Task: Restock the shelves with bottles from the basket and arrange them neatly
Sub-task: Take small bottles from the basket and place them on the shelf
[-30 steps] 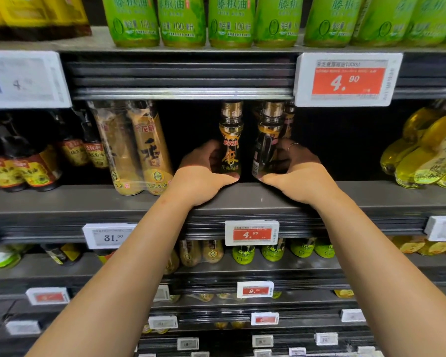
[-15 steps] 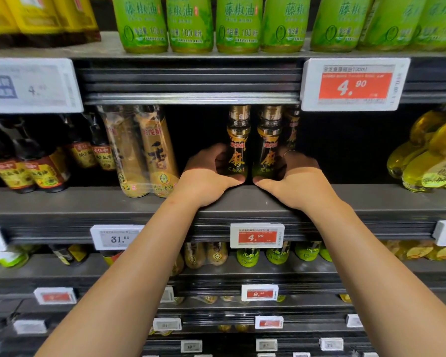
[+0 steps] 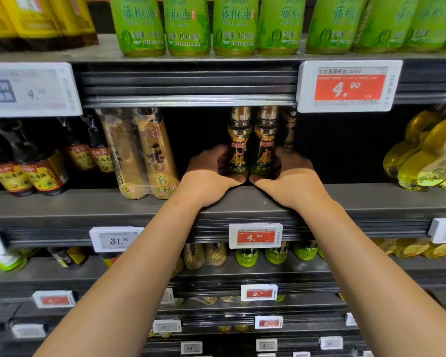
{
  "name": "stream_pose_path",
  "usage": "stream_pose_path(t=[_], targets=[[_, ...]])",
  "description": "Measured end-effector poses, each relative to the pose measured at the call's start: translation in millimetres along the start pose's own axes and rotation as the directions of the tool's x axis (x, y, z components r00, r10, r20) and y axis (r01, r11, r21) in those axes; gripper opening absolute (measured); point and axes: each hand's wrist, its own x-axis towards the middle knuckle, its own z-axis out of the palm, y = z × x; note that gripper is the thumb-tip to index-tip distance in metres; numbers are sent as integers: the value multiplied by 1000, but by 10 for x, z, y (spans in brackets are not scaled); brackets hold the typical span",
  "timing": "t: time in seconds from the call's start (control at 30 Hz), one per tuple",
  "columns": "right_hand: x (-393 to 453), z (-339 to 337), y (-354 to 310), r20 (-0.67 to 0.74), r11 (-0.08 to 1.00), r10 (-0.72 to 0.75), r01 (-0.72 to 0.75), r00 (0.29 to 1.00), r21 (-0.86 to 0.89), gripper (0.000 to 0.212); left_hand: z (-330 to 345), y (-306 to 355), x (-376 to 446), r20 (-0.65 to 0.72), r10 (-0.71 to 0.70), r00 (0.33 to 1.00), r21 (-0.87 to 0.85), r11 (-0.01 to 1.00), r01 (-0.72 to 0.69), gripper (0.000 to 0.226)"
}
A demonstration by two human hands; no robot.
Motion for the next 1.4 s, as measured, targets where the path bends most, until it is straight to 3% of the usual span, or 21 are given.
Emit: stream_pose_path(t=[0.1, 0.23, 0.37, 0.57, 0.67, 0.73, 0.9, 1.03, 1.13, 1.27, 1.4], targets=[[-16, -1, -1, 5, 1000, 6, -6, 1000, 1, 75, 0, -2, -8, -5, 7, 1000, -9, 1000, -7, 68], [-66, -46, 9, 10, 1000, 11, -11, 1000, -2, 68, -29, -15, -42, -18, -6, 1000, -33, 999, 6, 86], [-177, -132, 79, -11, 1000, 29, -29, 1000, 9, 60, -76, -30, -128, -28, 3, 1000, -96, 995, -5, 79], [-465, -288, 266, -136, 998, 66, -64, 989, 23, 37, -172, -32, -383, -101, 7, 995, 232, 973, 17, 47], [-713, -305, 376, -200, 999, 37, -31, 979, 30, 26, -187, -62, -578, -55, 178, 982, 46, 983, -176, 30], [-938, -293, 471, -271, 997, 9, 11, 962, 72, 23, -184, -82, -680, -5, 308, 951, -85, 948, -307, 33], [-1590, -270, 813, -423, 992, -29, 79, 906, 102, 23, -56, -38, -1011, -47, 484, 874, -308, 825, -473, 30], [-2018, -232, 1403, -317, 992, 121, -100, 941, 82, 22, 311, 166, -1312, 39, 551, 833, -528, 720, -451, 25], [-2349, -165, 2018, -154, 941, 337, -329, 929, 77, 21, 795, 245, -1478, 217, 448, 867, -524, 803, -284, 22], [-3014, -35, 2829, 8, 824, 556, -552, 831, 128, 14, 1604, 239, -1741, 425, 248, 870, -403, 913, -63, 23], [-3785, 93, 3573, 97, 681, 713, -719, 694, 135, 12, 2336, 233, -2133, 562, 173, 809, -195, 978, -74, 17]])
